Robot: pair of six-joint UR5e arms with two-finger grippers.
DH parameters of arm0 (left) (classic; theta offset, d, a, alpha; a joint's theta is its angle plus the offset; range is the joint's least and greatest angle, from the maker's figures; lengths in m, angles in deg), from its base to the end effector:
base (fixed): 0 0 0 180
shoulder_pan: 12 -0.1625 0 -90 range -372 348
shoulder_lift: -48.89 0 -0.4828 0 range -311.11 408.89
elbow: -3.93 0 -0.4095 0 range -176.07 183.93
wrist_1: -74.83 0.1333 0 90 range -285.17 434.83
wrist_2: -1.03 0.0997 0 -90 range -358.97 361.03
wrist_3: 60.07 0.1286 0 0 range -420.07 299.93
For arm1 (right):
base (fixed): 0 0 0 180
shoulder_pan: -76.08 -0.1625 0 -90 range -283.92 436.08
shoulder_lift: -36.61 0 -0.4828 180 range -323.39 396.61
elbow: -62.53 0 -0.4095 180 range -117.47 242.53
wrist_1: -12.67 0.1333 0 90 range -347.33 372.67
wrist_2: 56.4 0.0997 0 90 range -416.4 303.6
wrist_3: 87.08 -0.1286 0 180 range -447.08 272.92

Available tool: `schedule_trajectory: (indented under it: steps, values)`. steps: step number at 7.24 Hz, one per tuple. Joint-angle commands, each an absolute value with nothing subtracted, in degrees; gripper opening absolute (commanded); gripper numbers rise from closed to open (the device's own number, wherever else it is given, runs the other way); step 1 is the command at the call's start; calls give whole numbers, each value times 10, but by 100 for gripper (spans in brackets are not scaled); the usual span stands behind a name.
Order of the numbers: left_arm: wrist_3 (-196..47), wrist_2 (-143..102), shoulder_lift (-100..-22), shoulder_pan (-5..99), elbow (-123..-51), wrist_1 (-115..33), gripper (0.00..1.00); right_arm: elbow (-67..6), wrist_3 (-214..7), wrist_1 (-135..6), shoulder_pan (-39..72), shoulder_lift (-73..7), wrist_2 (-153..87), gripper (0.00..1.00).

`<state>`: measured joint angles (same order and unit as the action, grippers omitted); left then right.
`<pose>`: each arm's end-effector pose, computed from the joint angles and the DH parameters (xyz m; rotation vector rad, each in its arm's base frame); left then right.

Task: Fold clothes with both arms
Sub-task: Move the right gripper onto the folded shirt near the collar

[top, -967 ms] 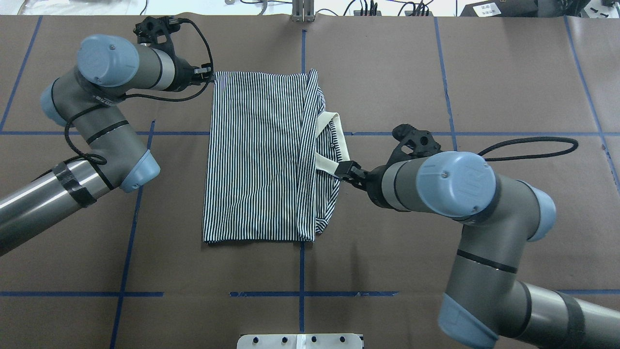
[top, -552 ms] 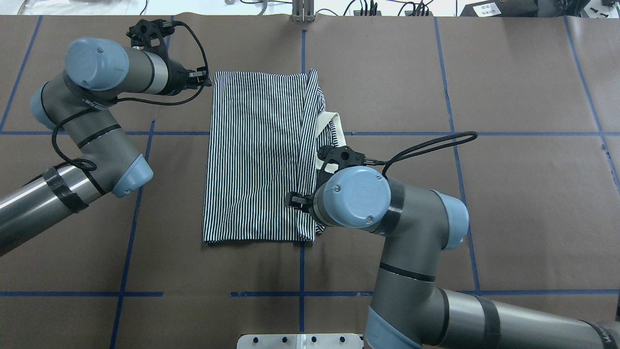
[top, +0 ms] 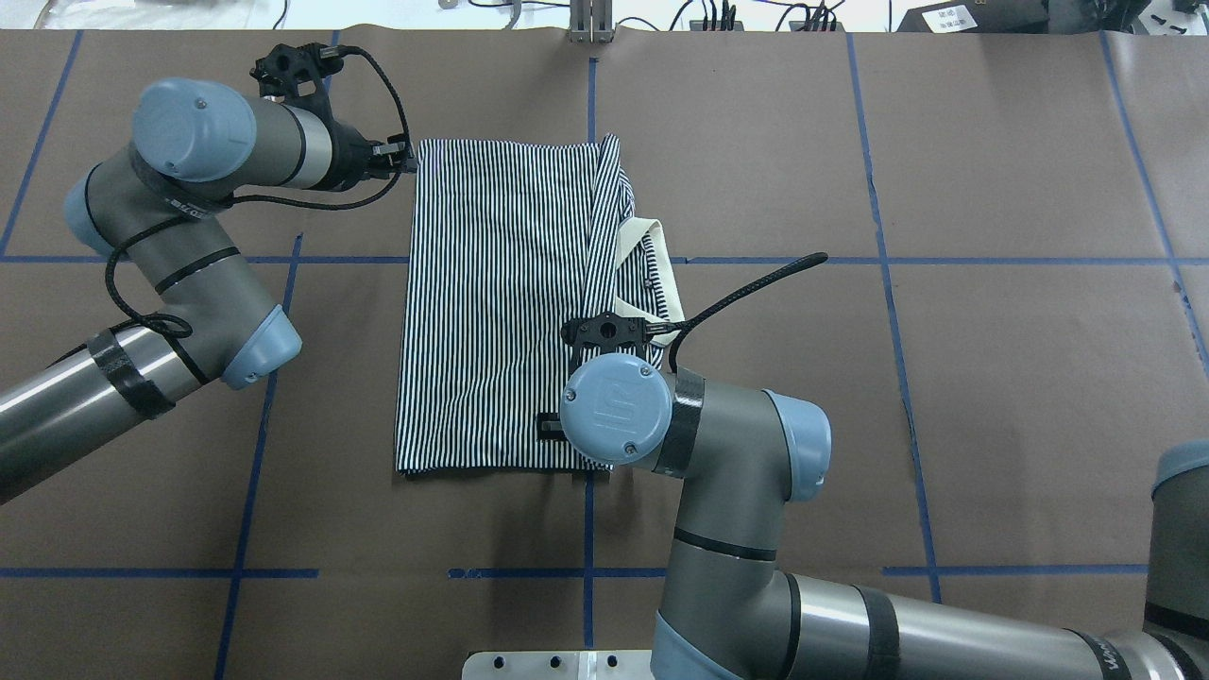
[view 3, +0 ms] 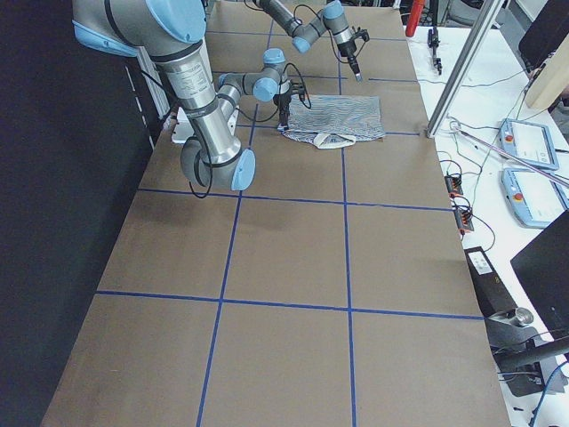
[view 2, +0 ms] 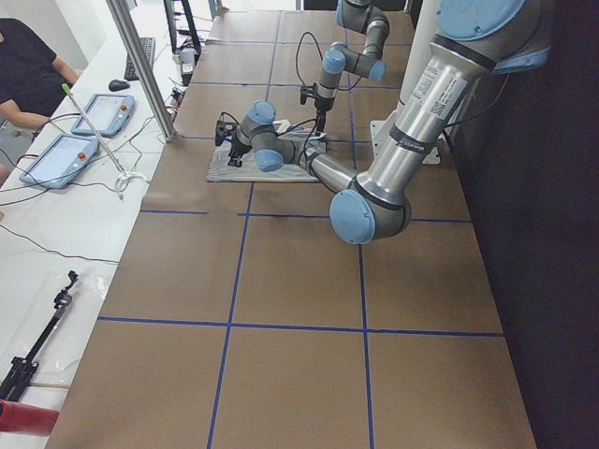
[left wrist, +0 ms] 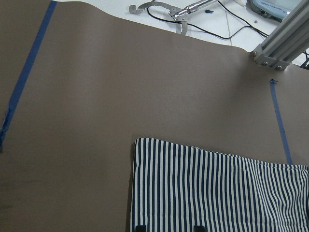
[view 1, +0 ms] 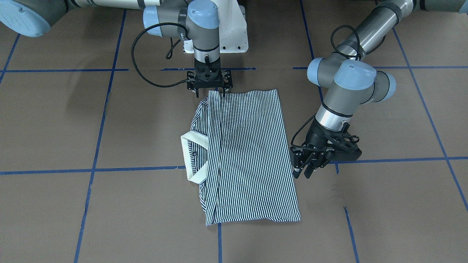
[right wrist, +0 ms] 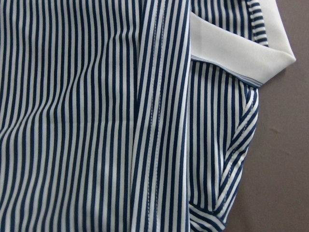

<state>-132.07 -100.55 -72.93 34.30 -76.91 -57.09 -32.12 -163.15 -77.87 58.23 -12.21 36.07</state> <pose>0.4674 -0.6447 0.3790 0.4471 1.0515 -0.3255 -0.6887 -0.3560 0.2517 0.1771 -0.7714 0.0478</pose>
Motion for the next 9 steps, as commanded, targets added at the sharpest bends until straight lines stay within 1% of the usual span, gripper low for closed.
schedule_trajectory:
  steps: [1,4,6,7,9]
  values:
    - [-1323,-1005,-729,341,-768,-571,44,-307,-1608,-783,589,-116,349,100]
    - [-1329,-1006,-729,341,-769,-571,44,-303,-1574,-802,590,-115,347,100]
    - [-1329,-1005,-728,341,-766,-571,44,-307,-1572,-808,589,-133,347,100]
    - [-1329,-1005,-728,341,-765,-571,44,-324,-1563,-818,579,-143,348,100]
    - [-1329,-1004,-728,341,-765,-571,44,-444,-1491,-842,569,-253,347,100]
